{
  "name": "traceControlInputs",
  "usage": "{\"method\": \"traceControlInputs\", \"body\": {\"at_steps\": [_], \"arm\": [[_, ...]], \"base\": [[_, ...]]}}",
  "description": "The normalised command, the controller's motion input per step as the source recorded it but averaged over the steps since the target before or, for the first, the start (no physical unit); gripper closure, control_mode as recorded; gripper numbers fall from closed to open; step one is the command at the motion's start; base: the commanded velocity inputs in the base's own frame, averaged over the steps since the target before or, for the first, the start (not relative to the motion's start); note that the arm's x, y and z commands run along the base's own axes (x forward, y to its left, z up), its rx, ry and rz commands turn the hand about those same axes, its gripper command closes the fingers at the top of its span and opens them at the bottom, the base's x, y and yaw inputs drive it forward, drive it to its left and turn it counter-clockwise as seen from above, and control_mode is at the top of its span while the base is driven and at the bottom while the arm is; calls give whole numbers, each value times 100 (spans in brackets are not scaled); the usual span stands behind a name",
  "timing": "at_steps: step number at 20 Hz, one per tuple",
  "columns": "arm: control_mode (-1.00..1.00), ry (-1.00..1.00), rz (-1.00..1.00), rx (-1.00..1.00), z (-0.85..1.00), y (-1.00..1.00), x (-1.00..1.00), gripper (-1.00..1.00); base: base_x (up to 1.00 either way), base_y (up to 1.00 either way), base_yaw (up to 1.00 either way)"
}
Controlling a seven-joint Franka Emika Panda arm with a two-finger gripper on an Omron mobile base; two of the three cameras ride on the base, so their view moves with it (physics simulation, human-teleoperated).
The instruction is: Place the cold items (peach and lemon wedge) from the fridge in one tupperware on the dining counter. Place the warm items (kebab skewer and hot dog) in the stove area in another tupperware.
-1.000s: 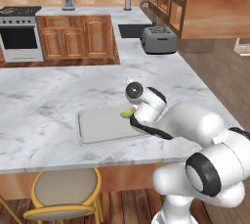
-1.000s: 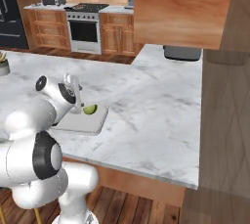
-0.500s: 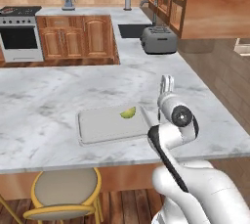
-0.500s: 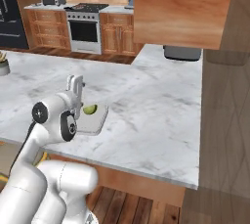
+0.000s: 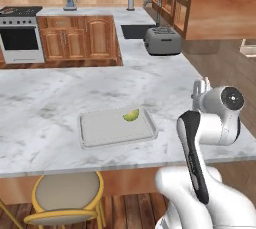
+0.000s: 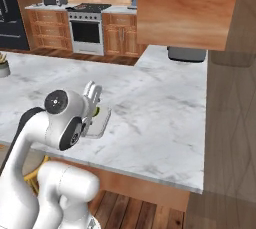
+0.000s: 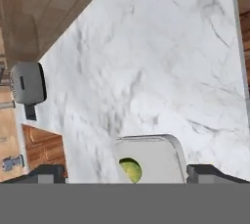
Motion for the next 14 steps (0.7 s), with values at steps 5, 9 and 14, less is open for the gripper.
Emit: {"method": "traceControlInputs", "body": {"at_steps": [5, 9, 14], "arm": [[-100, 15, 0, -29, -64, 9, -21, -100], [-100, 0, 0, -12, -25, 6, 0, -100], [100, 0, 0, 0, 0, 0, 0, -100]], "base": [[0, 0, 0], [0, 0, 0], [-83, 2, 10]]}}
